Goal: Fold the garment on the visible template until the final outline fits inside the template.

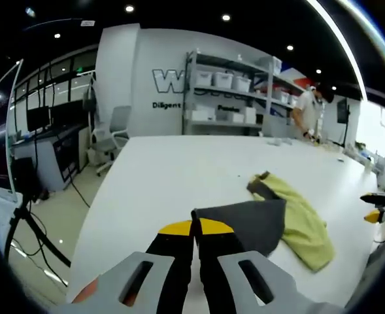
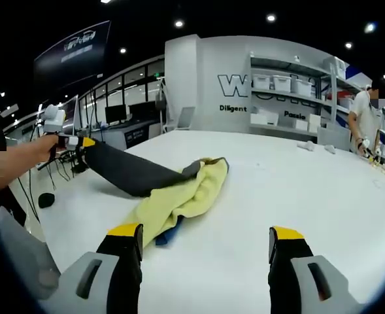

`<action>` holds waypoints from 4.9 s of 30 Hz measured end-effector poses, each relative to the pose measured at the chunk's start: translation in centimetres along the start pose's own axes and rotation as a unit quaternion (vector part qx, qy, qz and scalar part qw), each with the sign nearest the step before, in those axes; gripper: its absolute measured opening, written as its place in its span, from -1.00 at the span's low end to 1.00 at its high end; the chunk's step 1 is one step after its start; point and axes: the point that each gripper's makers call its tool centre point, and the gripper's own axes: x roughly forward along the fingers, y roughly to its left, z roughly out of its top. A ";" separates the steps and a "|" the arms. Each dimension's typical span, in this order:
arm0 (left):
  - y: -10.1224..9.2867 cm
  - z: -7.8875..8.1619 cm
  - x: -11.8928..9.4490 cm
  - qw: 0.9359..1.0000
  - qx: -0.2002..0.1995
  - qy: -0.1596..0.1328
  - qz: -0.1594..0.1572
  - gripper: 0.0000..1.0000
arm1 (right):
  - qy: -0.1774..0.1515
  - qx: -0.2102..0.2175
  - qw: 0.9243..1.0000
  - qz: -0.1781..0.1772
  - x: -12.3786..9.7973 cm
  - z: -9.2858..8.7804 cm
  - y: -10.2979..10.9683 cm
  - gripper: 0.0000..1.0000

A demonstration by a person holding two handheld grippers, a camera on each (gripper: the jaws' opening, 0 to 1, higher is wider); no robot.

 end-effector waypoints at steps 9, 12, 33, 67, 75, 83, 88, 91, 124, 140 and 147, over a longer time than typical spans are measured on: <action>1.7 -0.7 -0.6 1.000 -0.019 0.002 0.020 -1.00 | 0.004 0.005 1.000 0.010 0.4 -0.2 0.4 0.61; 1.9 -0.7 -0.7 1.000 -0.018 0.002 0.022 -1.00 | 0.011 -0.001 1.000 0.023 1.5 0.0 1.1 0.61; 4.1 -0.9 0.7 0.999 -0.014 0.020 0.039 -1.00 | 0.029 -0.088 0.990 0.106 13.1 3.1 4.8 0.48; 12.3 -0.3 2.7 0.989 0.030 0.053 0.137 -1.00 | 0.126 -0.083 0.980 0.133 16.5 -4.4 5.0 0.16; 15.5 -0.1 3.2 0.979 0.049 0.071 0.186 -1.00 | 0.131 -0.080 0.980 0.128 15.9 -4.7 4.9 0.15; 16.4 -4.4 2.6 0.961 0.065 0.161 0.217 -1.00 | 0.139 -0.078 0.980 0.123 15.6 -5.0 4.8 0.15; 15.5 -8.6 3.2 0.951 0.070 0.221 0.204 -1.00 | 0.138 -0.077 0.980 0.120 15.6 -5.0 4.8 0.15; 15.0 -11.0 2.9 0.940 0.084 0.270 0.193 -1.00 | 0.141 -0.078 0.980 0.120 15.5 -5.0 4.8 0.16; 15.9 -8.3 -1.8 0.916 0.131 0.281 0.254 -0.76 | 0.131 -0.075 0.982 0.115 15.5 -5.0 4.8 0.16; 2.5 -0.2 1.6 0.973 0.153 0.103 0.139 -0.65 | 0.130 -0.073 0.982 0.113 15.5 -5.0 4.8 0.17; -2.9 -1.1 2.9 0.982 0.140 0.092 0.089 -0.65 | 0.132 -0.073 0.982 0.112 15.6 -4.9 4.8 0.17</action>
